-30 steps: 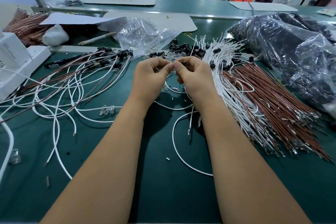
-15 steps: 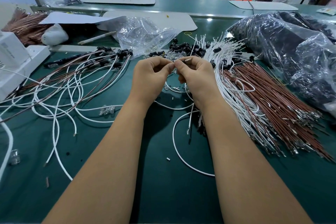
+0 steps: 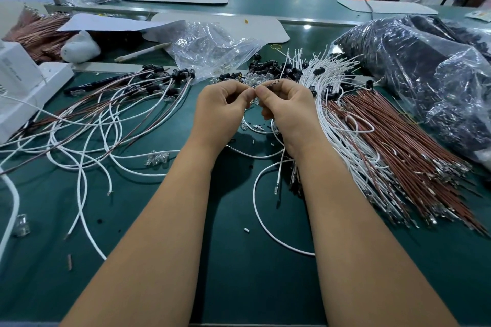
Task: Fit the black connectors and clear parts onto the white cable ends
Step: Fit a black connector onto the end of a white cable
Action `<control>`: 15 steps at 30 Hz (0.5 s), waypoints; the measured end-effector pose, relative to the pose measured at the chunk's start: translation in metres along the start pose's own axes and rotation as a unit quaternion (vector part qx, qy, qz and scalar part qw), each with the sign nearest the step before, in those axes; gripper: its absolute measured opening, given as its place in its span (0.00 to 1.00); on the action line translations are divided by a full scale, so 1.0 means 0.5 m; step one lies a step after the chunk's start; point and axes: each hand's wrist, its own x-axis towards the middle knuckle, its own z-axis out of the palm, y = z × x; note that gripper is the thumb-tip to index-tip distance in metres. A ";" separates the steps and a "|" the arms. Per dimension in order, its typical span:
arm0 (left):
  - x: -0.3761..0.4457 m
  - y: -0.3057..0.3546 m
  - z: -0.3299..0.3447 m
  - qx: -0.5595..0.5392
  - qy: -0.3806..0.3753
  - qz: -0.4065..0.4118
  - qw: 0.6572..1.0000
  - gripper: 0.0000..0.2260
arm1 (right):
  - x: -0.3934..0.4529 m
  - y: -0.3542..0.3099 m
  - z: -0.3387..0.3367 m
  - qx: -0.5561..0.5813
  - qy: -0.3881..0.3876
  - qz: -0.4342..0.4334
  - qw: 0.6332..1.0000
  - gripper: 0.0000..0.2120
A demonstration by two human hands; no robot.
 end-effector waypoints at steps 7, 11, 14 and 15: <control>0.001 0.000 0.000 0.003 0.007 0.007 1.000 0.06 | 0.002 0.001 -0.001 -0.008 0.010 -0.005 1.000 0.07; 0.001 0.000 -0.001 -0.009 0.017 -0.001 1.000 0.06 | 0.004 0.003 -0.005 -0.001 0.027 -0.008 1.000 0.09; 0.001 0.002 -0.001 -0.012 0.019 -0.005 1.000 0.05 | 0.006 0.003 -0.006 0.004 0.034 -0.009 0.999 0.09; 0.001 0.002 -0.001 -0.012 0.019 -0.006 1.000 0.05 | 0.006 0.003 -0.005 0.005 0.035 -0.010 0.999 0.09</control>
